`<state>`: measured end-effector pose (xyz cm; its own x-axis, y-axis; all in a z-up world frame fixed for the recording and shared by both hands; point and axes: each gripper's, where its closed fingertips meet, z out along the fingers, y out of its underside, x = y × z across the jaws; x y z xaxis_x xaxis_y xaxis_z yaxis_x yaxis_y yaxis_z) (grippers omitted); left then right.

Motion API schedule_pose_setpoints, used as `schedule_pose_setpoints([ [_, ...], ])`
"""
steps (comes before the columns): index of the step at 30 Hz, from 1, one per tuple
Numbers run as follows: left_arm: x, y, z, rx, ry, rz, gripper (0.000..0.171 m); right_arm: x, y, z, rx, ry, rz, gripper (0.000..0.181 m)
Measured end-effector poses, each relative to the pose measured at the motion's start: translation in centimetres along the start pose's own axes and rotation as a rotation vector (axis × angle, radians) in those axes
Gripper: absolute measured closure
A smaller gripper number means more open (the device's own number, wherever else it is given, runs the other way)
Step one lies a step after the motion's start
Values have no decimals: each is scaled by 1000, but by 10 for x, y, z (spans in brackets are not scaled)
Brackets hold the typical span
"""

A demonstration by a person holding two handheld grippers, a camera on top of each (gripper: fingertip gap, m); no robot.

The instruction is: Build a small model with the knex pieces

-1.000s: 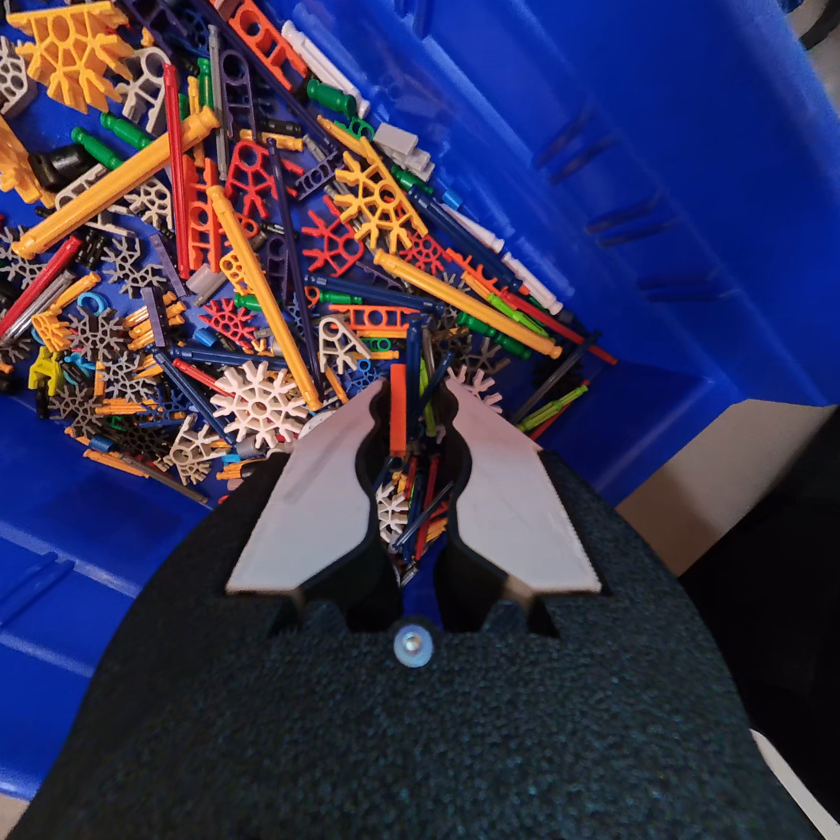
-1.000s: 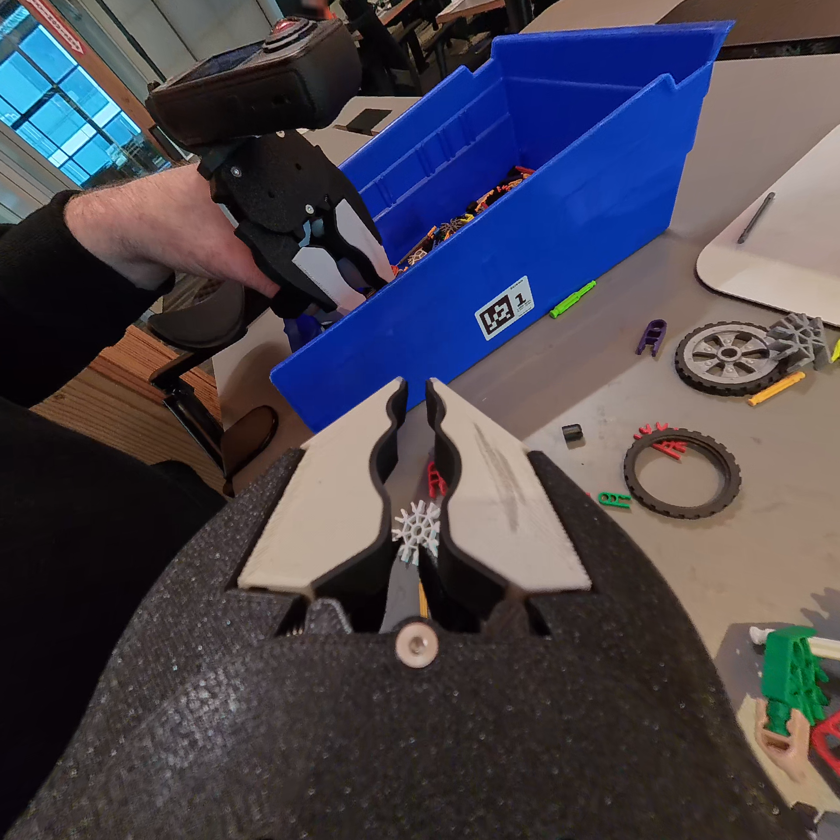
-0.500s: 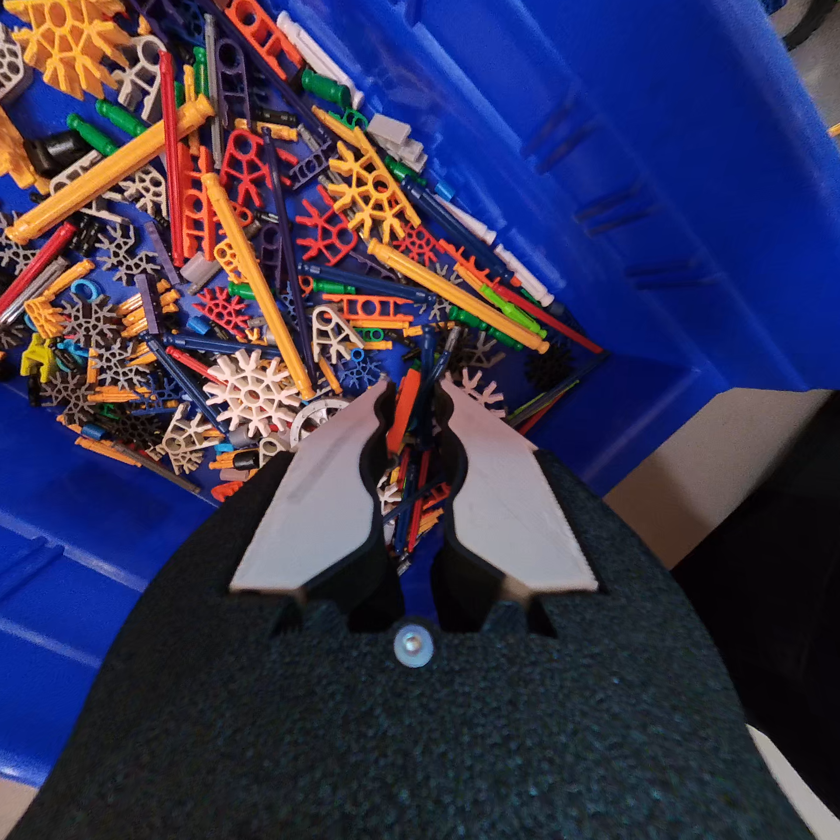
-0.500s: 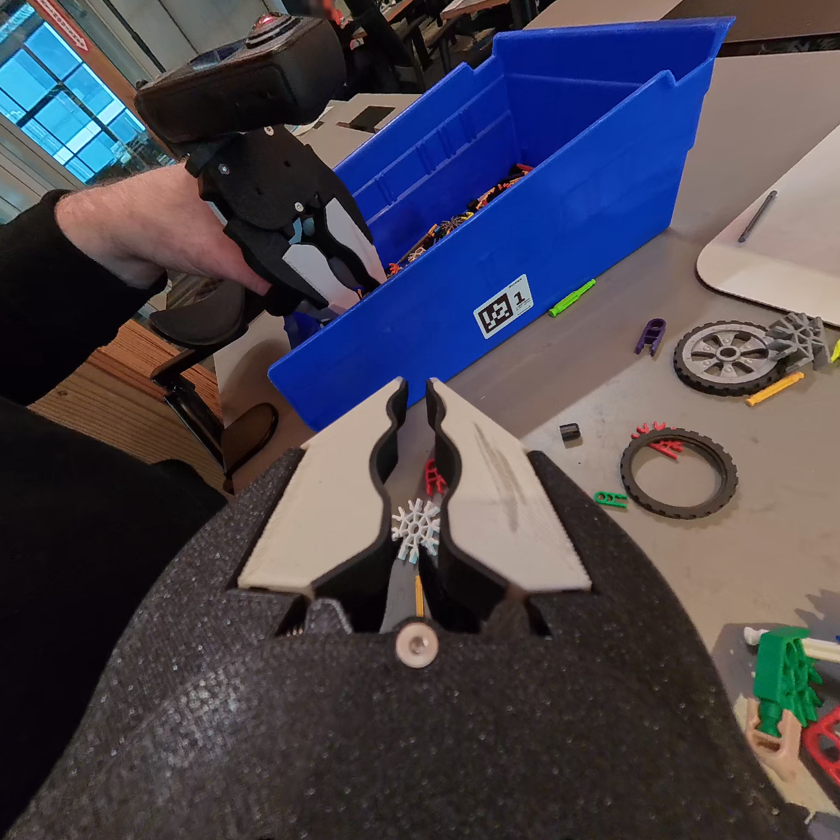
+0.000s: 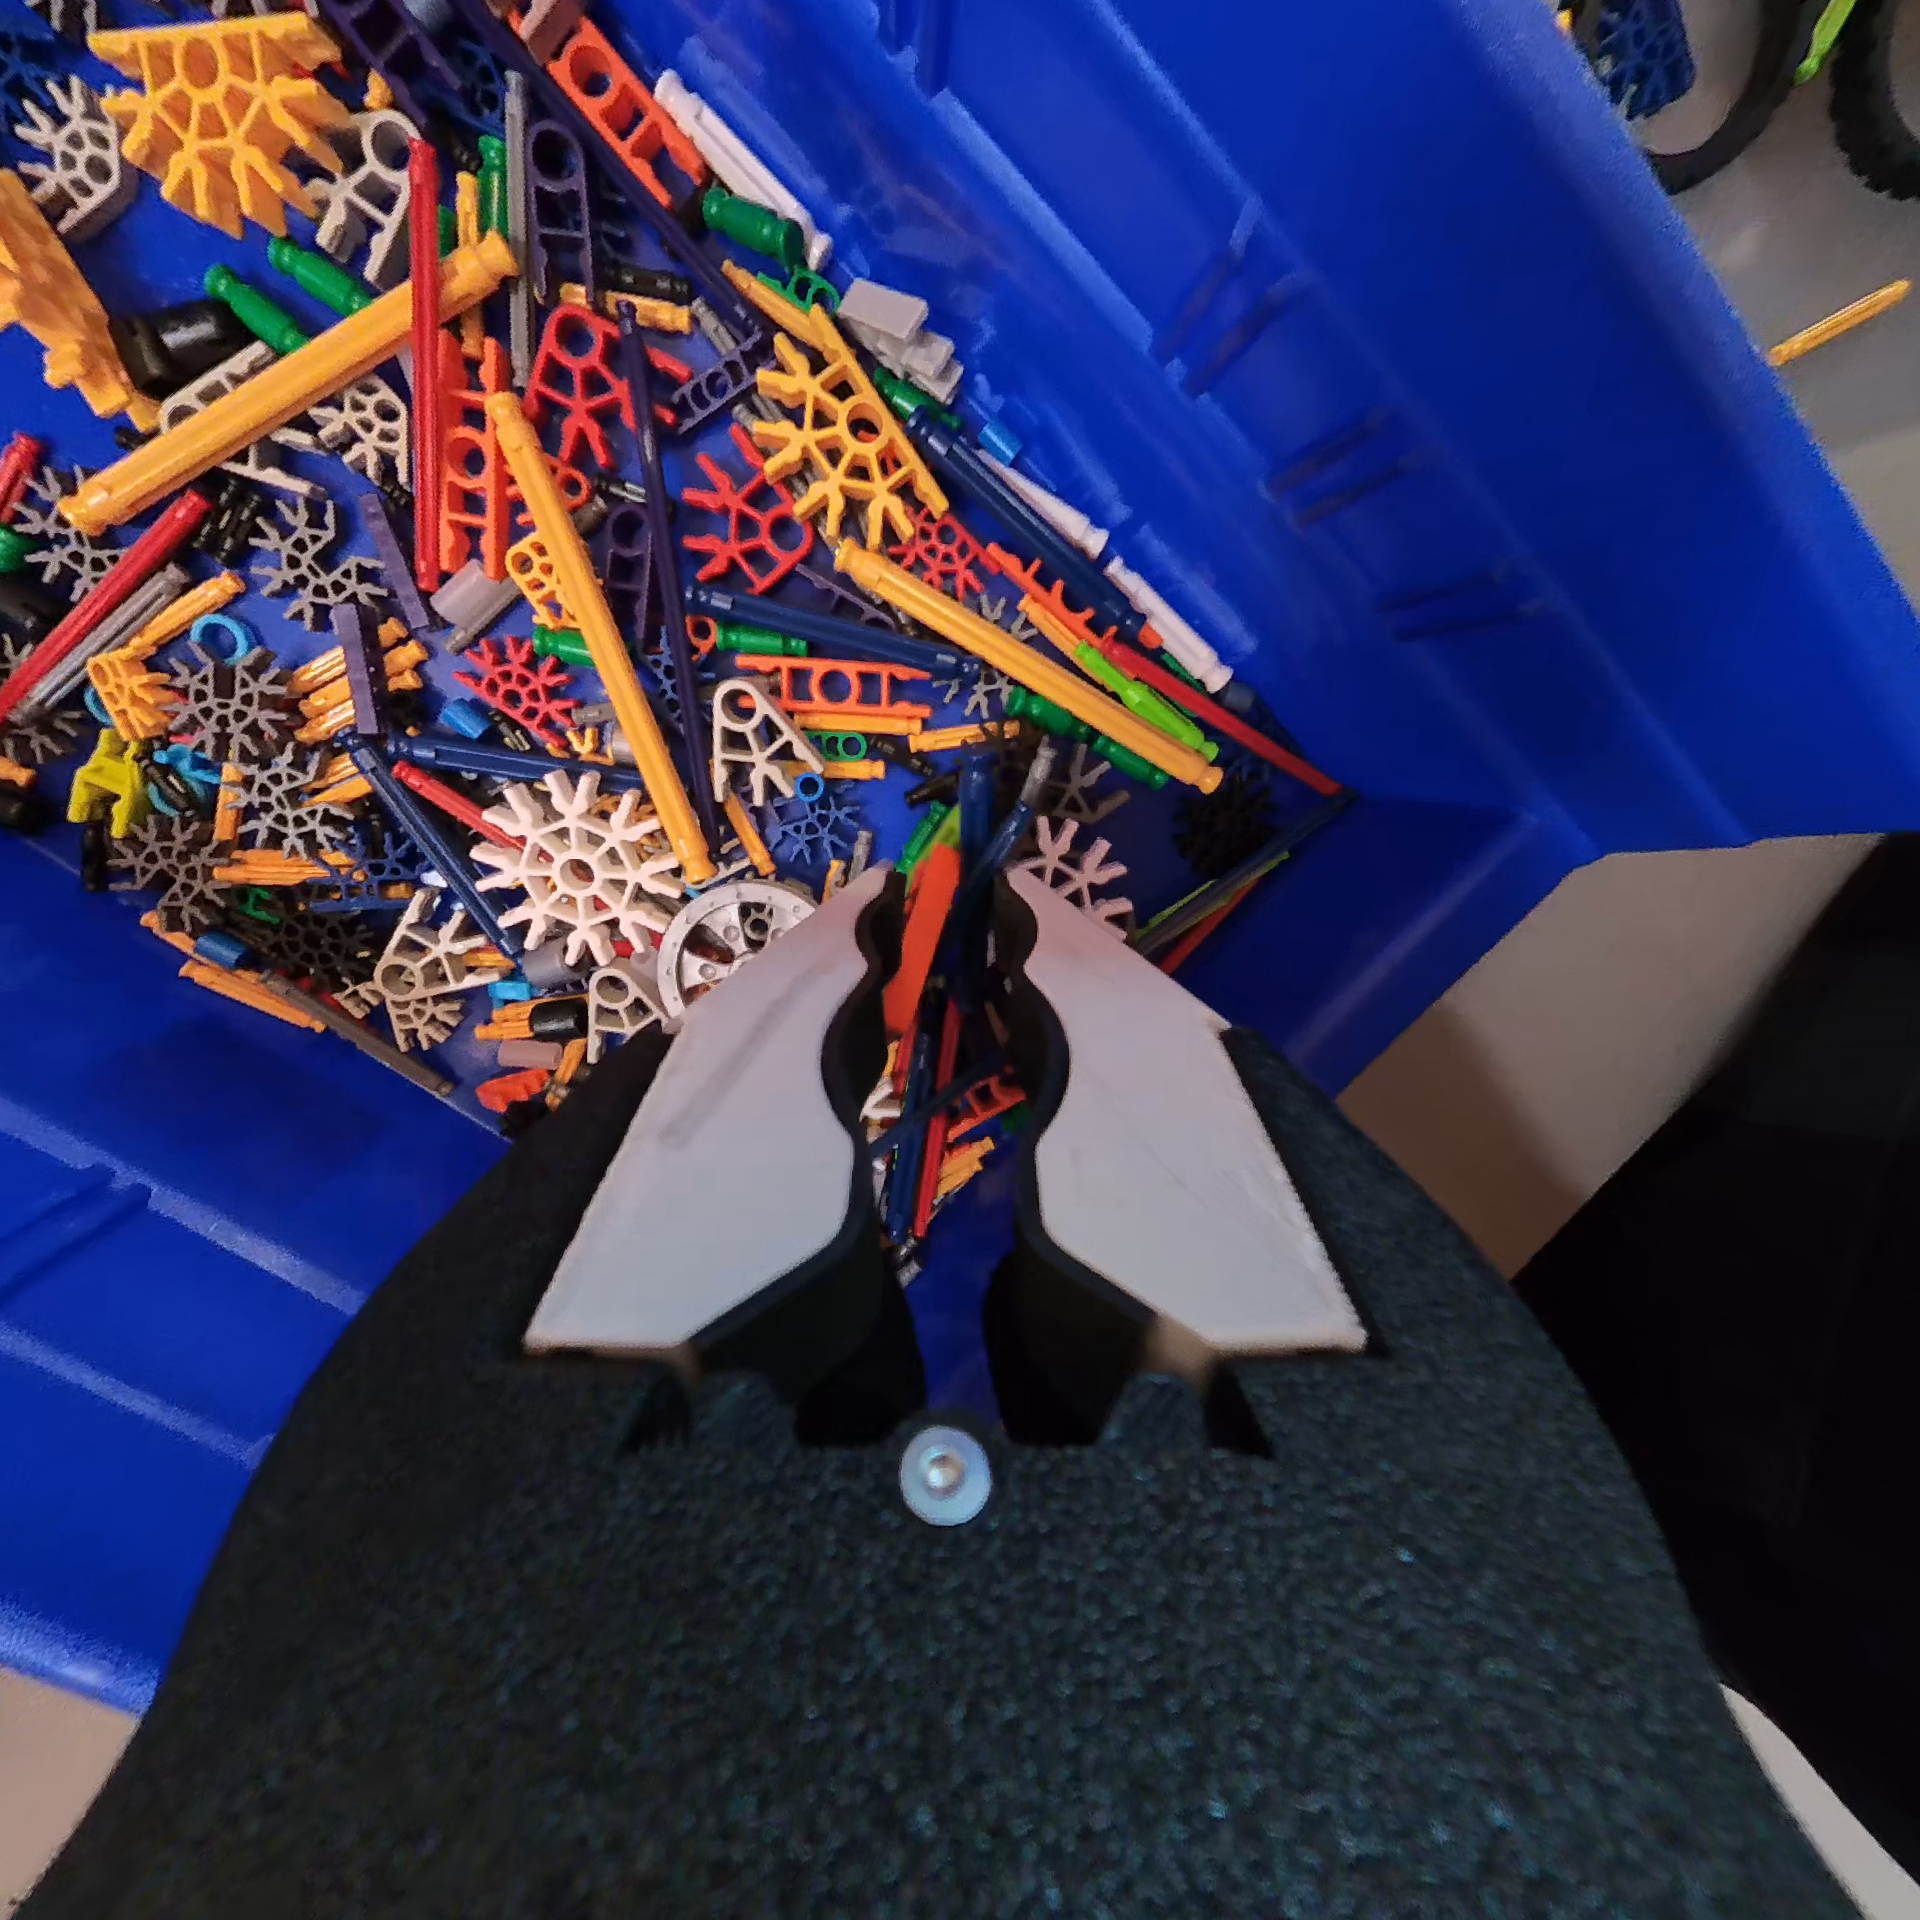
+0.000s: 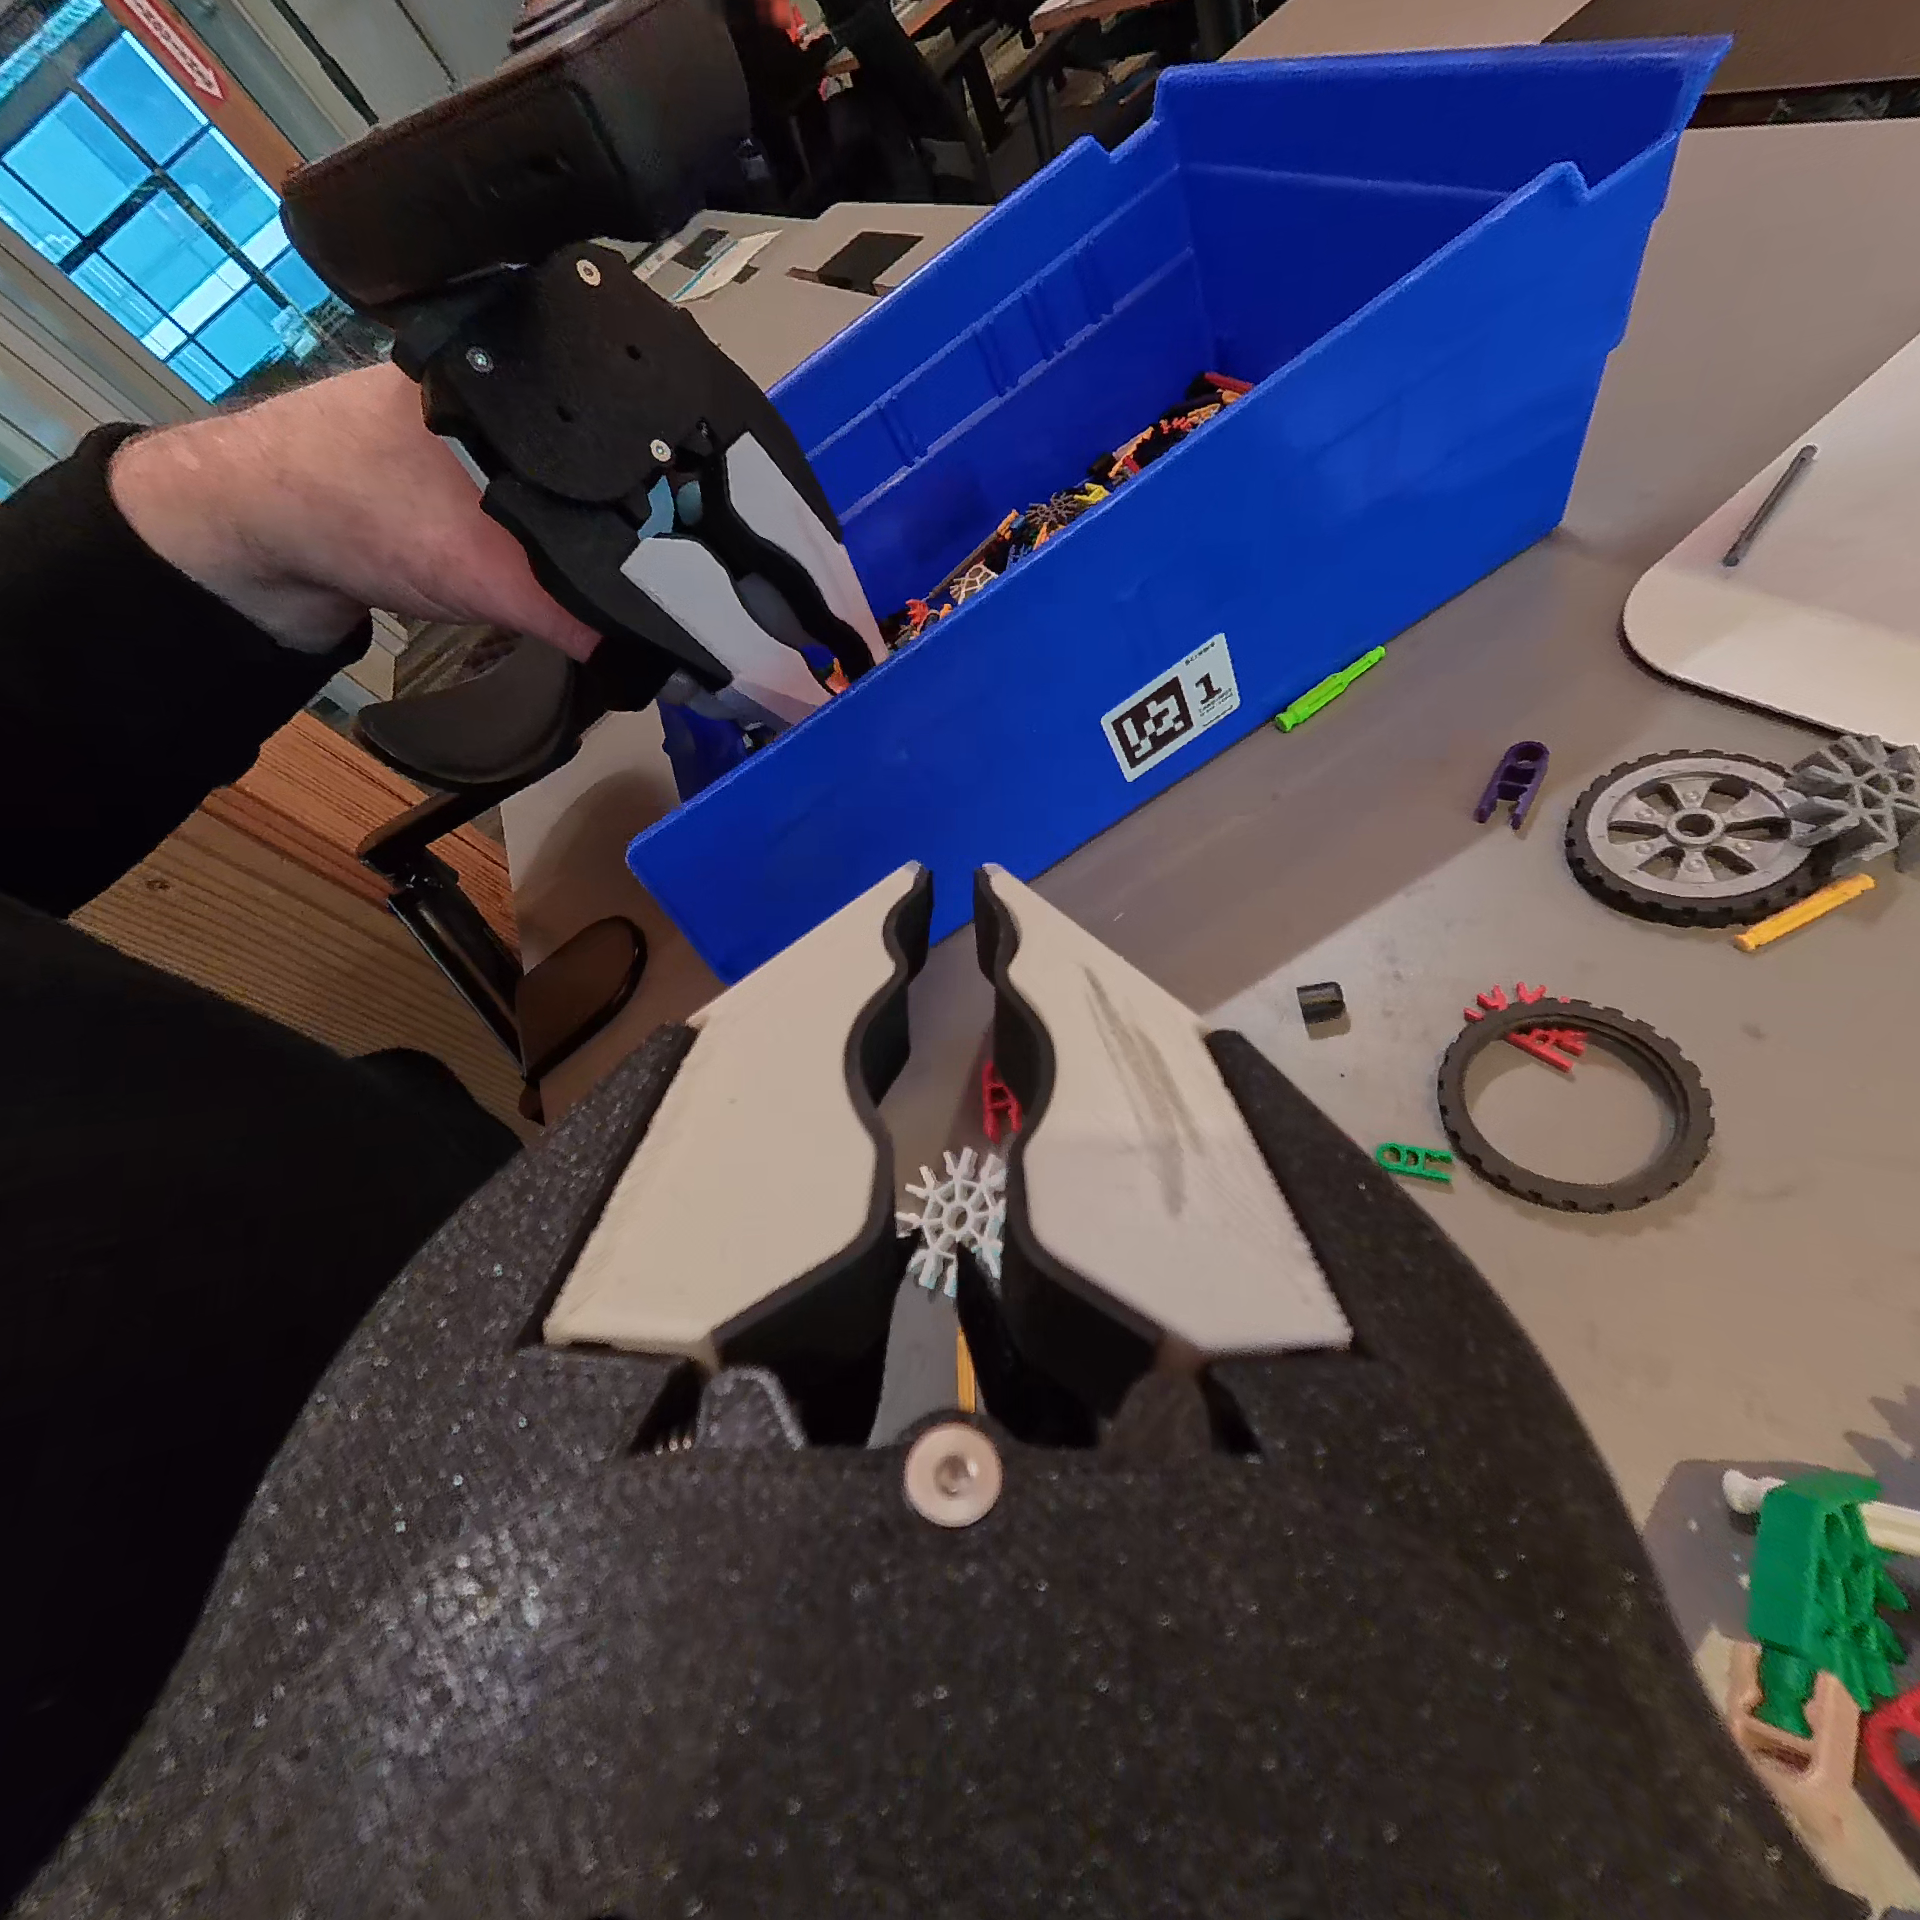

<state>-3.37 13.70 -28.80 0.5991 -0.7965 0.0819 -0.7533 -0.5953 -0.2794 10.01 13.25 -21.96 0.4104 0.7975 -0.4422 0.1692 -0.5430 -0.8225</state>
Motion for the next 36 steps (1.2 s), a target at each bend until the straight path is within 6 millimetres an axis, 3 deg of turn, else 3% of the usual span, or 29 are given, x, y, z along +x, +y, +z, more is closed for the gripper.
schedule_pose_setpoints([
  [31,-22,-10,-24,80,-87,-8,161,-1,-2,4,0,-3,-6,174],
  [36,-38,-10,-40,110,-138,-36,163,-1,-2,2,3,0,-7,174],
])
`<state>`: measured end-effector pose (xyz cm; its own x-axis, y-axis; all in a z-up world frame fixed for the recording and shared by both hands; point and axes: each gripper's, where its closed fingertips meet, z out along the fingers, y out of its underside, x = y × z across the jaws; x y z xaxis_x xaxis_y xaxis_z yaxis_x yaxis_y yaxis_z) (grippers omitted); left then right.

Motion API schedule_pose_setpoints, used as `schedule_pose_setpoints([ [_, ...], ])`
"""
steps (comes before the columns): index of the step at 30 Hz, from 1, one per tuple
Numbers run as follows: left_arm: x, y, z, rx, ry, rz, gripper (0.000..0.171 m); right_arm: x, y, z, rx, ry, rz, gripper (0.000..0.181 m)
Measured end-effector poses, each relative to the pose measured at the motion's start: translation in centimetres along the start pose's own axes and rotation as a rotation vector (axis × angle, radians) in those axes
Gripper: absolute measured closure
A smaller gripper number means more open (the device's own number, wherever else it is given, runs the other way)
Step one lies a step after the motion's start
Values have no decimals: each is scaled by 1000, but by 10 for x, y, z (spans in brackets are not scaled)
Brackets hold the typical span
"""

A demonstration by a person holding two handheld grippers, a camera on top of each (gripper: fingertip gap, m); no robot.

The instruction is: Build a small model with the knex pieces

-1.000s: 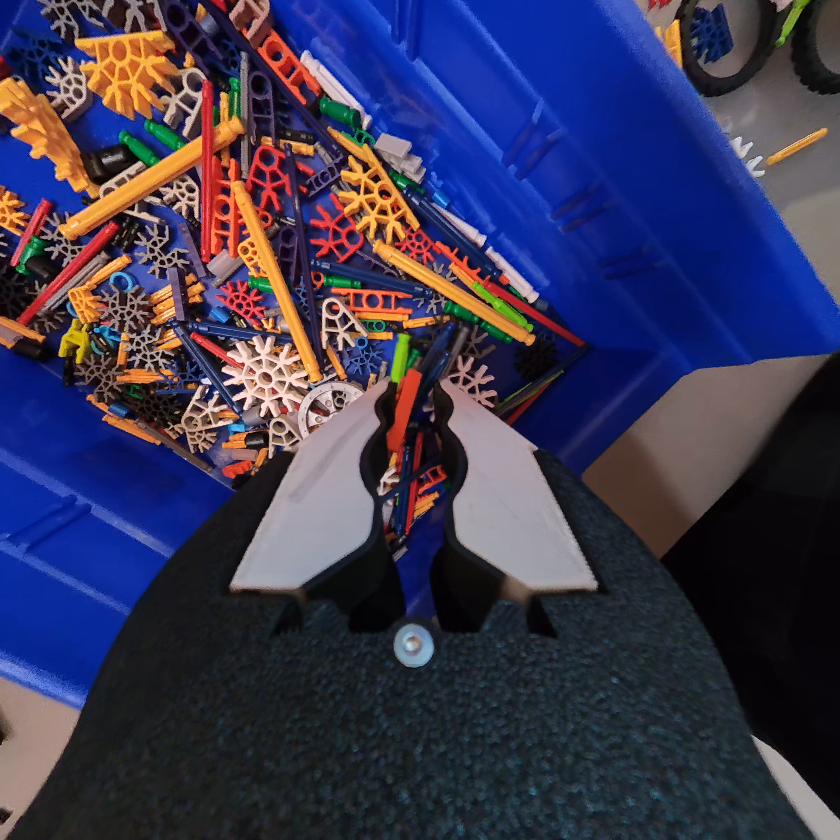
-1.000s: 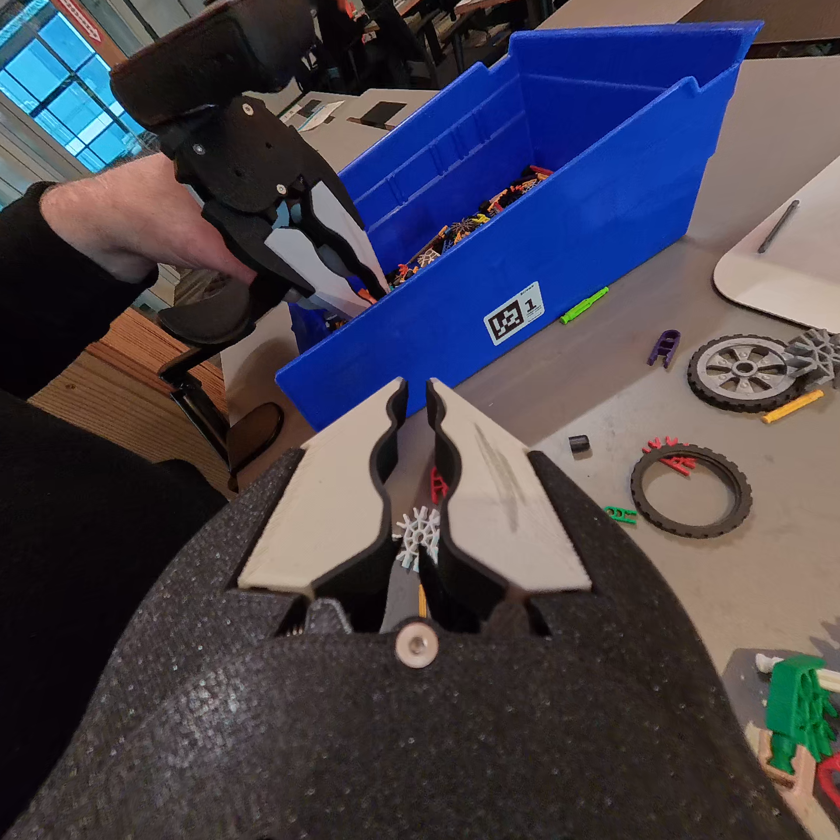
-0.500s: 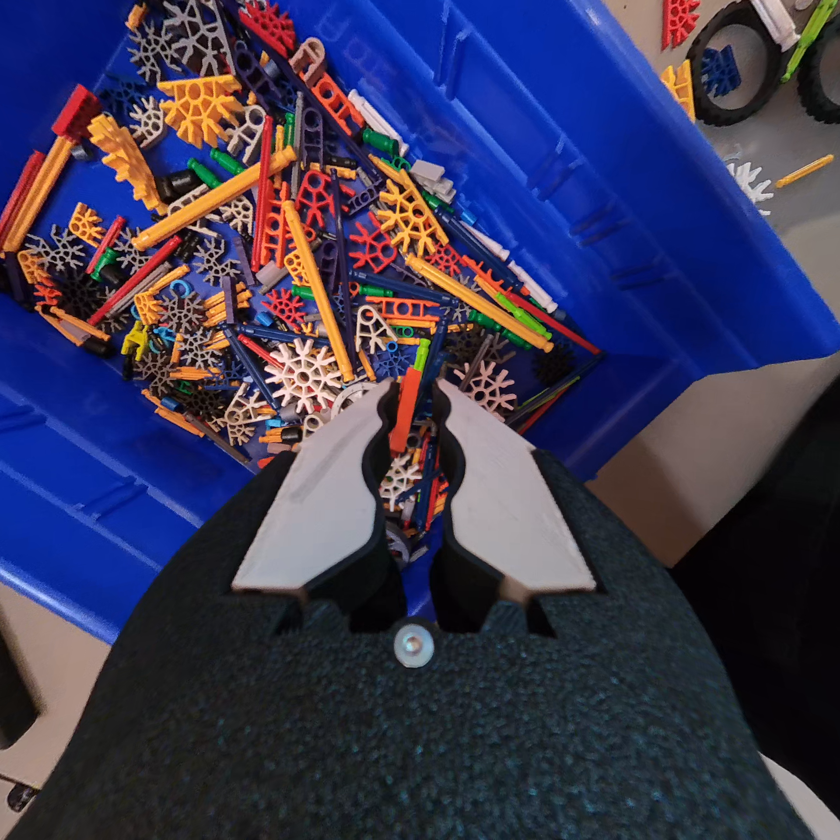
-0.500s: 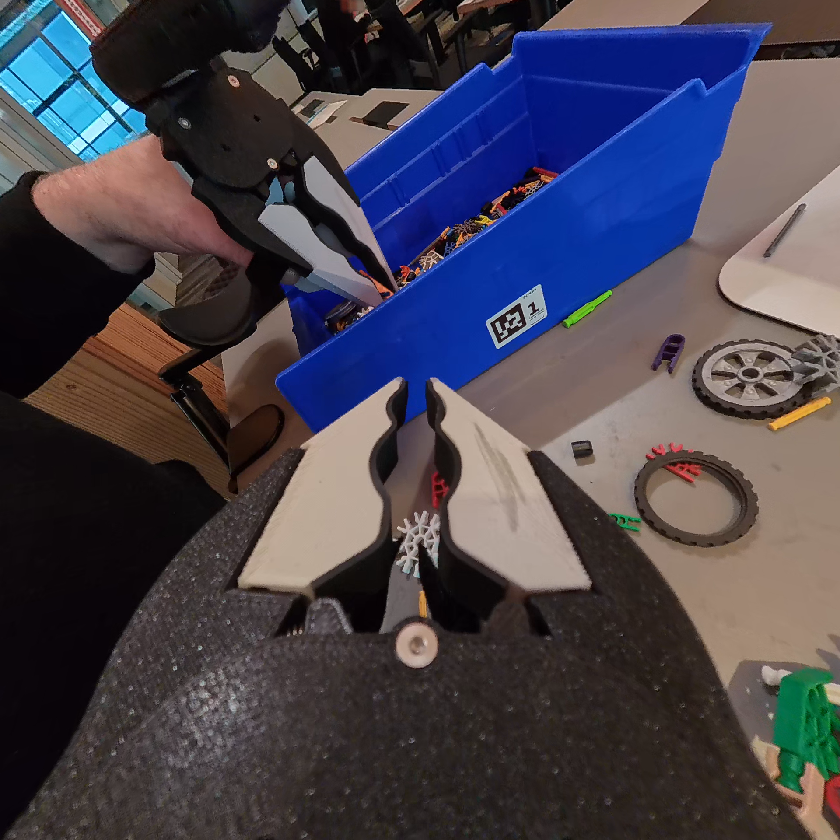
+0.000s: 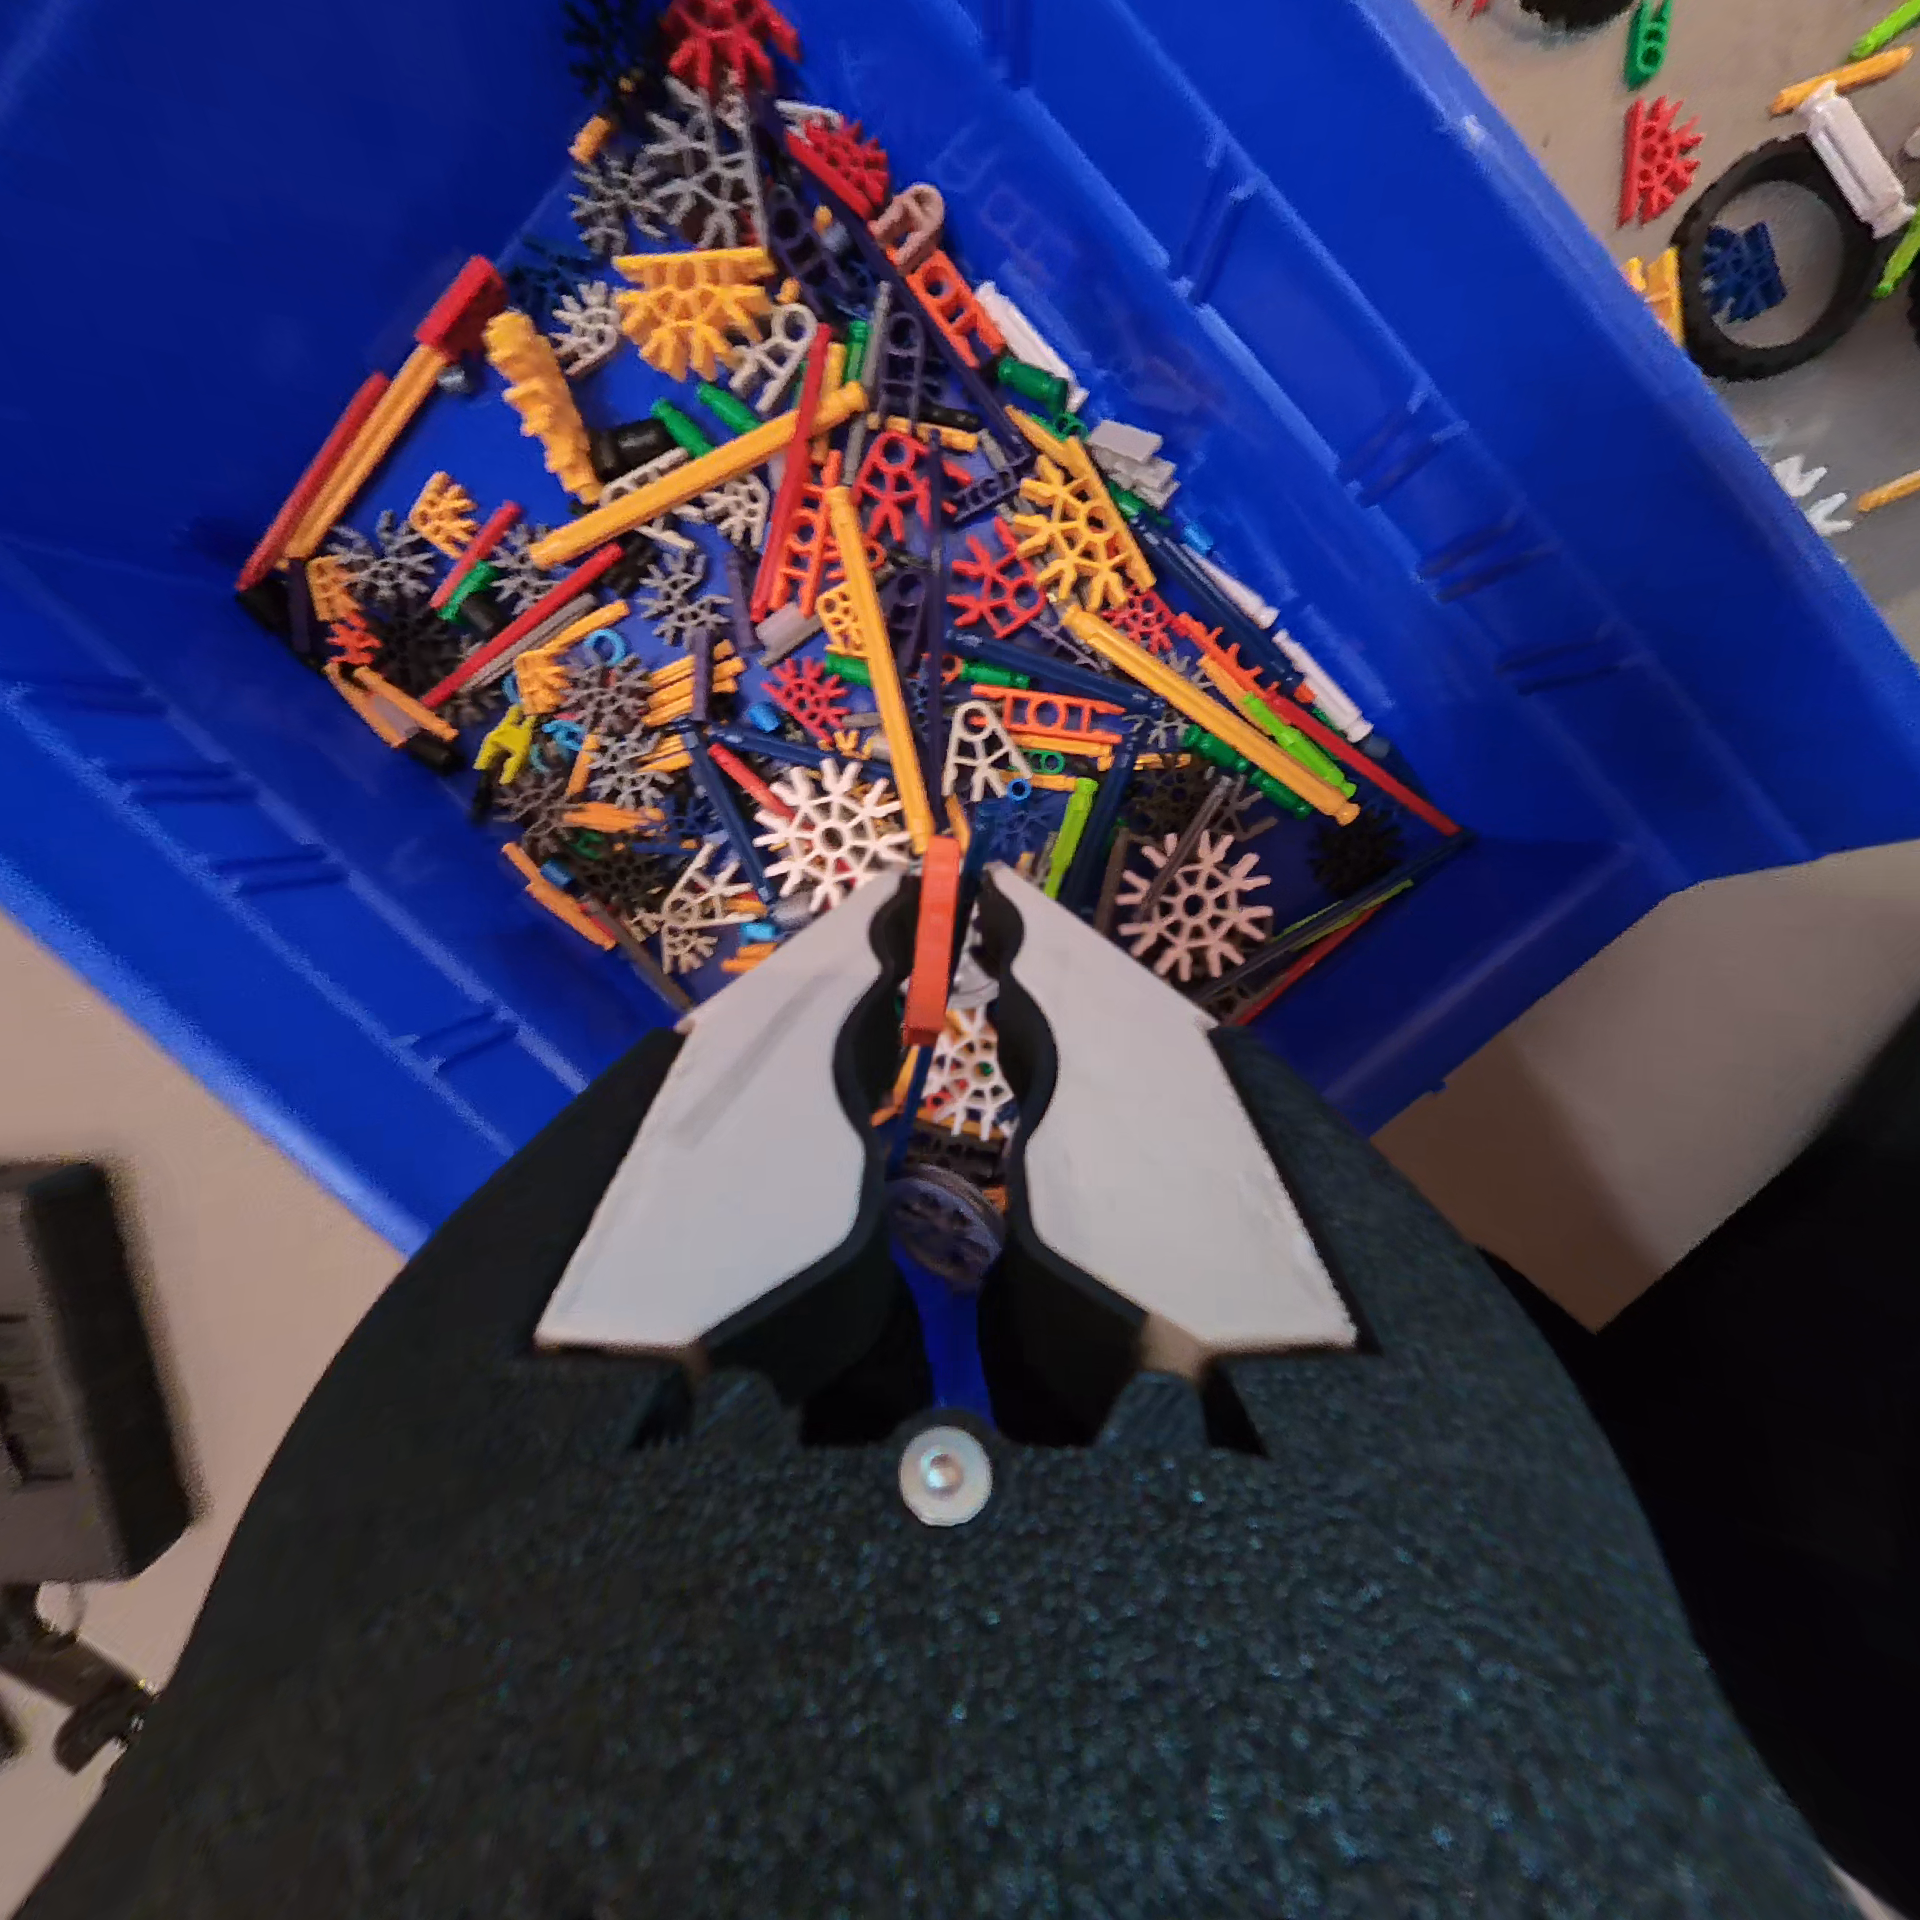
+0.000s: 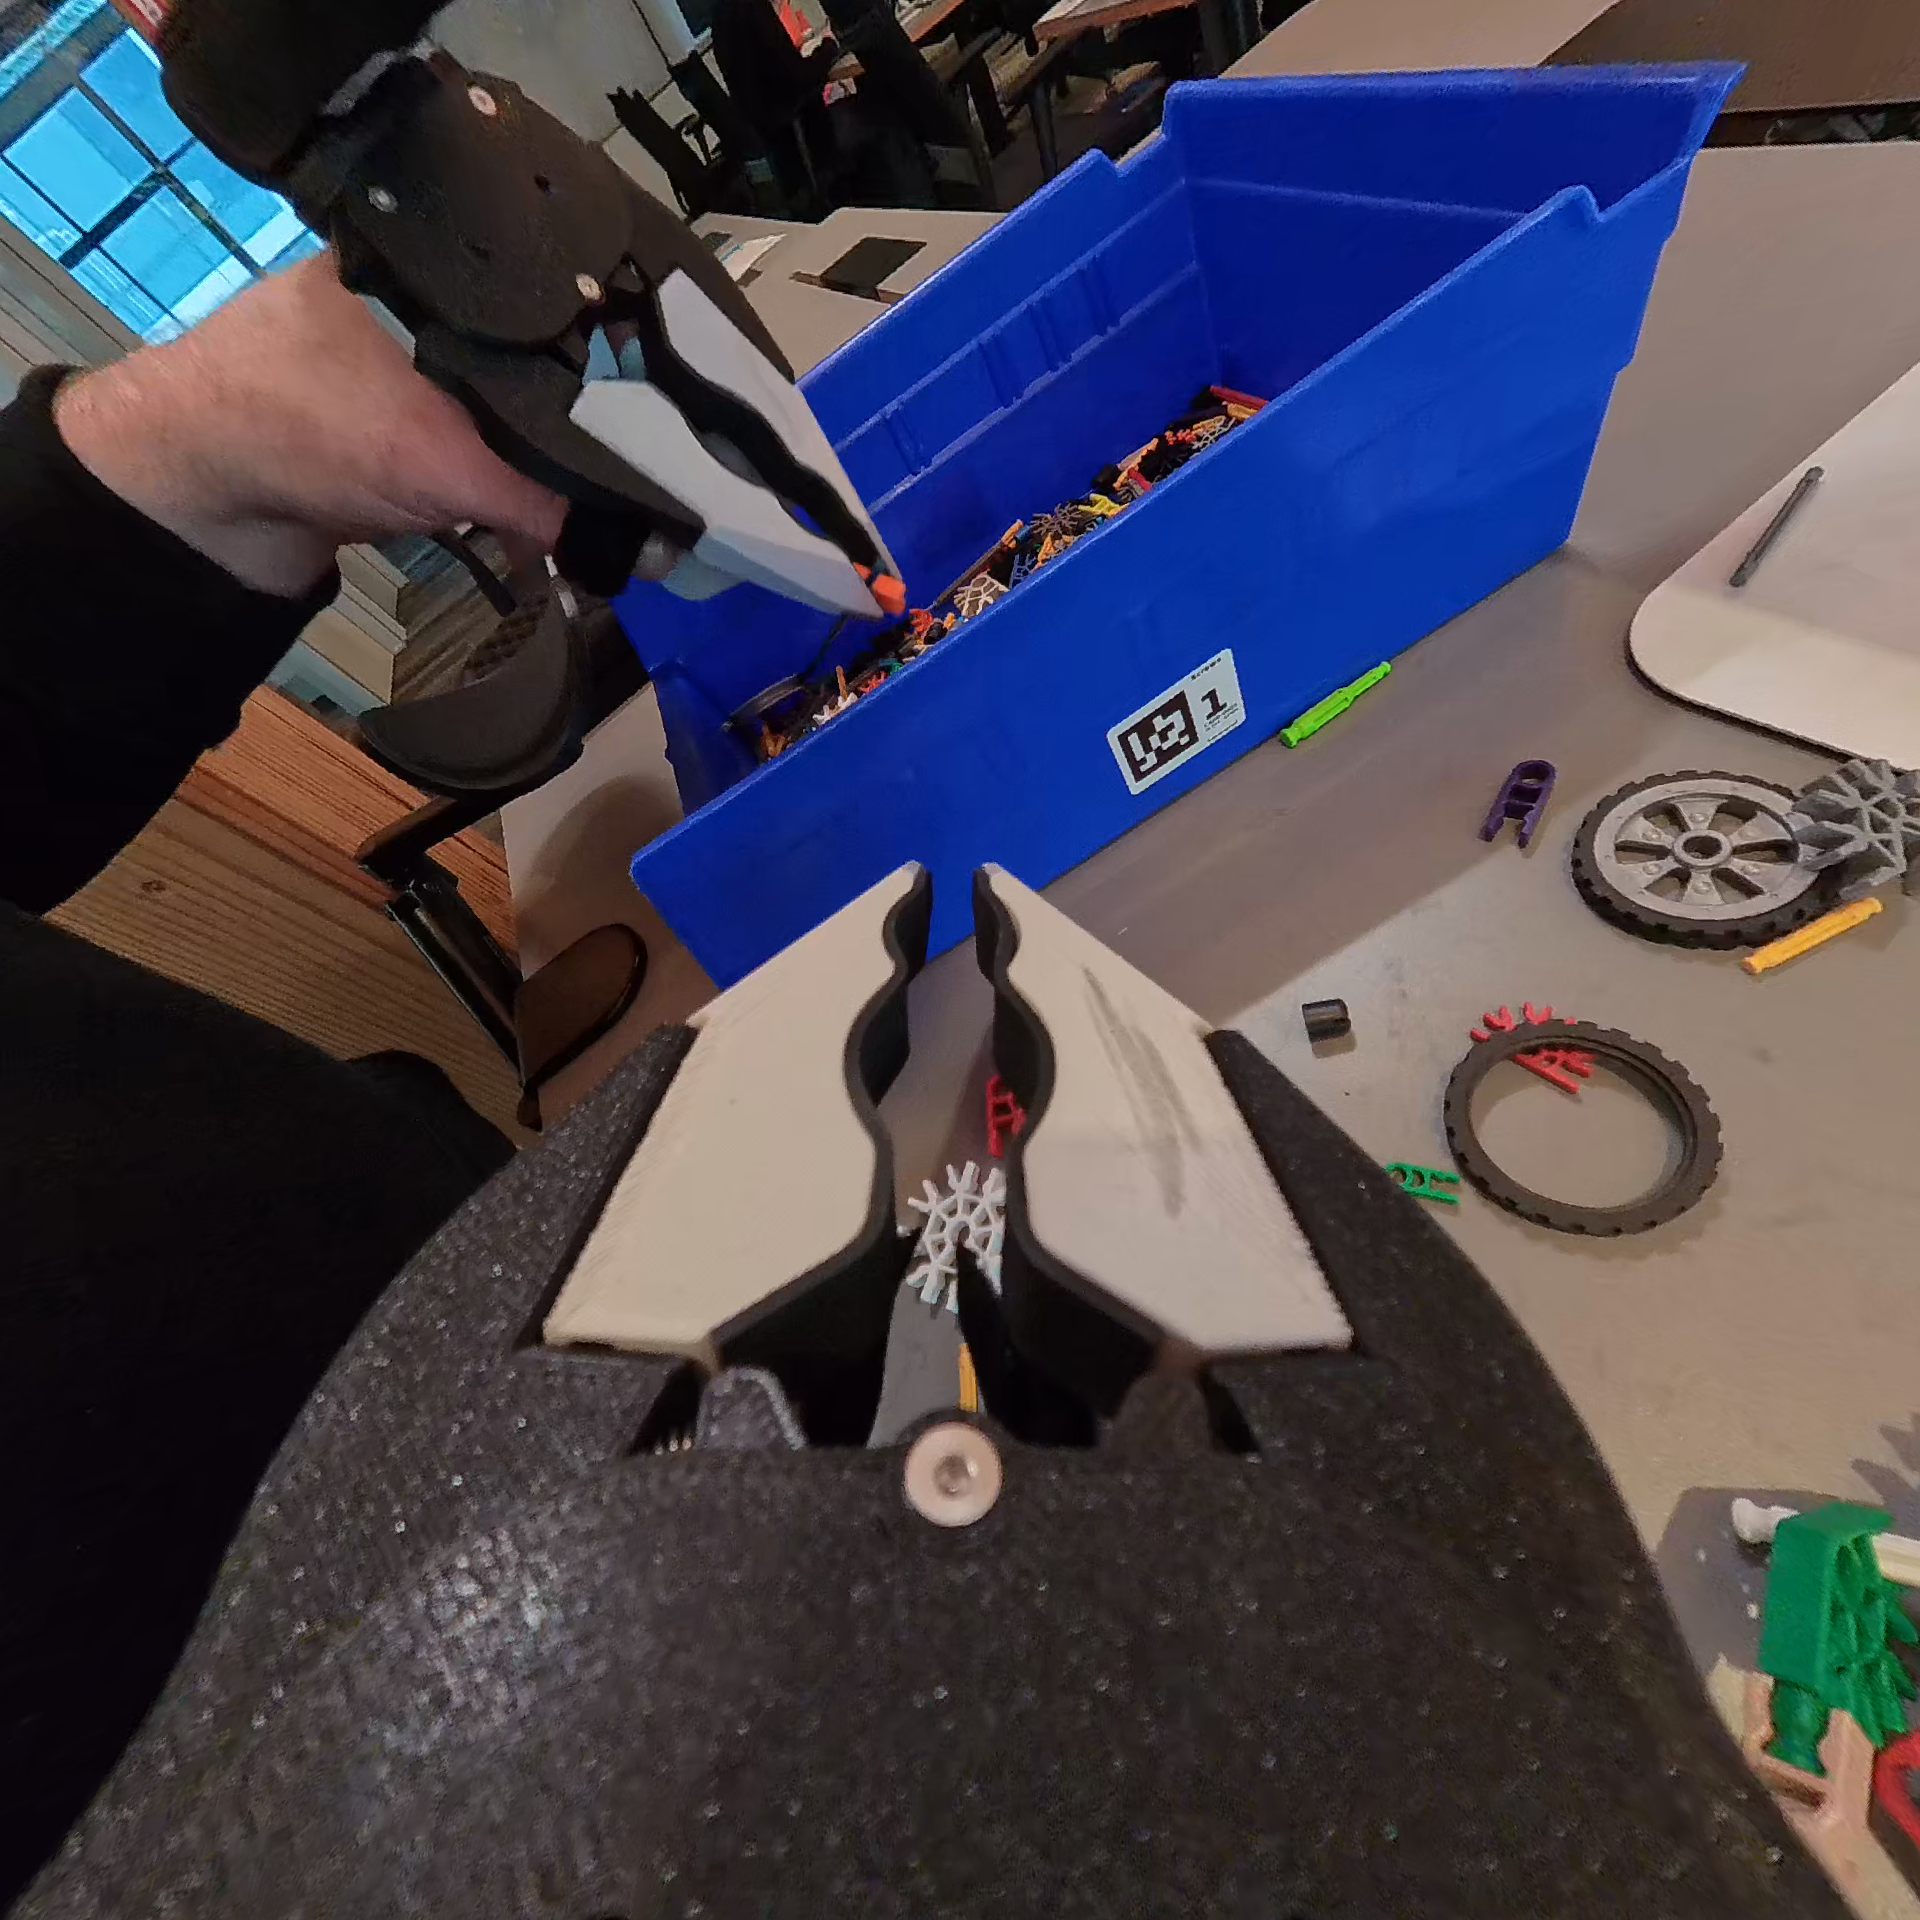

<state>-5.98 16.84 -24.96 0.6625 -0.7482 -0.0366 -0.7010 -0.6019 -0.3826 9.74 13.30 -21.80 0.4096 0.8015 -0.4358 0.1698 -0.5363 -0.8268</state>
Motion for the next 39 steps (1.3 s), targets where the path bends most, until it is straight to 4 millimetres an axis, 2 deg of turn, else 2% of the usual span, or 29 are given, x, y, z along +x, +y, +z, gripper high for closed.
schedule_pose_setpoints([
  [6,-21,7,-17,28,-40,-53,164,0,4,1,-16,-1,2,174],
  [17,-23,7,-17,29,-41,-45,164,-5,0,7,-22,-15,-12,174],
  [25,-2,4,8,-37,20,28,163,-3,1,6,-22,-7,-7,174],
  [29,-3,7,25,-94,-10,74,163,-2,1,4,-22,-1,-4,174],
  [31,-5,10,31,-114,-27,72,153,-2,0,4,-23,1,-7,174],
  [33,-1,11,32,-118,-8,66,142,-2,0,3,-24,4,-9,174],
  [37,20,4,25,-70,84,64,140,-1,1,4,-25,4,-2,174],
  [39,34,8,23,-92,142,93,139,-2,1,6,-27,0,-5,174],
])
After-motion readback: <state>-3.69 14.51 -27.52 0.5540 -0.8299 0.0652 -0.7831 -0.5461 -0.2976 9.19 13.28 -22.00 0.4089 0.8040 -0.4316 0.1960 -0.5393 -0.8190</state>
